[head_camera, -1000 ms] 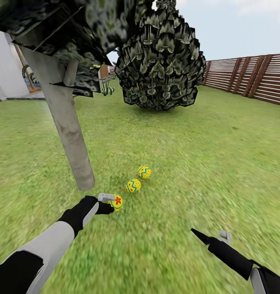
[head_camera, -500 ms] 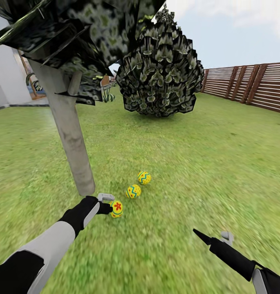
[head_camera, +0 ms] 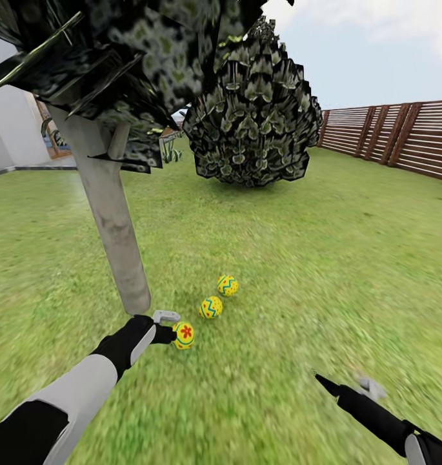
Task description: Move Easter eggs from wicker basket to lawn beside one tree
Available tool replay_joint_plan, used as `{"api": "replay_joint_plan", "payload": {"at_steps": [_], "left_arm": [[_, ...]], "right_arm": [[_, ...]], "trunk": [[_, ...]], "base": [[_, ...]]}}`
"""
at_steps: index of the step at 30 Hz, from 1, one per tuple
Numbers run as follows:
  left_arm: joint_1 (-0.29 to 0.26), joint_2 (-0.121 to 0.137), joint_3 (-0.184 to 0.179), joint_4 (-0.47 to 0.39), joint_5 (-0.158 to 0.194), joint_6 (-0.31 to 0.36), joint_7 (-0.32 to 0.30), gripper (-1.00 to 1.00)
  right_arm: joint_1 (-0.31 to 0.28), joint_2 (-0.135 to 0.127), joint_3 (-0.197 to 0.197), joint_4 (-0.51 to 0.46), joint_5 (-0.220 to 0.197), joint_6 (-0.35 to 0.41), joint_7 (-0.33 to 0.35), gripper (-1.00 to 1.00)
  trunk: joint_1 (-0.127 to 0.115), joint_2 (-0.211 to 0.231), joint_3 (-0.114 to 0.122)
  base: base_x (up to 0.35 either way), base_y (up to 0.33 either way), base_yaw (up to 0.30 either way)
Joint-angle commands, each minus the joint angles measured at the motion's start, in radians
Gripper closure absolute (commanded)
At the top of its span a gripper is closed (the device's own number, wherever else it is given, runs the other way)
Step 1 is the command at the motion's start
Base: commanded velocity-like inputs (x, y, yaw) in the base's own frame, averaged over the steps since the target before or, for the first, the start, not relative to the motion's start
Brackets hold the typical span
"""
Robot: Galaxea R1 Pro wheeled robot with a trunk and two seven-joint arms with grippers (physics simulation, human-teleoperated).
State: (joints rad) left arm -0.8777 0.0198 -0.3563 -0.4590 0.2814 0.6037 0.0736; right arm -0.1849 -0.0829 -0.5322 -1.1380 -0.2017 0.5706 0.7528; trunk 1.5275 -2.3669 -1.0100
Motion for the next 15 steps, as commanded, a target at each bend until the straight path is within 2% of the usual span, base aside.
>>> {"api": "replay_joint_plan", "payload": {"at_steps": [1,5,8,9,15], "left_arm": [[0.005,0.002,-0.008,0.008,0.01,-0.014,0.008,-1.0],[0.018,-0.003,-0.011,0.135,0.008,-0.13,0.008,-1.0],[0.02,-0.004,-0.013,0.188,0.007,-0.174,0.007,-1.0],[0.023,-0.004,-0.017,0.214,0.007,-0.199,0.006,-1.0],[0.073,-0.005,-0.021,0.225,0.006,-0.23,0.006,-1.0]], "right_arm": [[0.007,-0.006,-0.001,0.0,-0.006,0.008,-0.023,-1.0],[0.018,-0.014,0.0,0.0,-0.005,0.009,-0.116,-1.0],[0.02,-0.014,0.002,0.002,-0.005,0.01,-0.156,-1.0],[0.02,-0.014,0.003,0.018,-0.005,0.01,-0.197,-1.0],[0.021,-0.016,0.002,0.079,-0.006,0.005,-0.239,-1.0]], "trunk": [[-0.004,0.007,0.002],[-0.019,0.035,0.015],[-0.031,0.056,0.024],[-0.035,0.063,0.027],[-0.058,0.105,0.046]], "base": [[0.0,0.0,0.0],[0.0,0.0,0.0],[0.0,0.0,0.0],[0.0,0.0,0.0],[0.0,0.0,0.0]]}}
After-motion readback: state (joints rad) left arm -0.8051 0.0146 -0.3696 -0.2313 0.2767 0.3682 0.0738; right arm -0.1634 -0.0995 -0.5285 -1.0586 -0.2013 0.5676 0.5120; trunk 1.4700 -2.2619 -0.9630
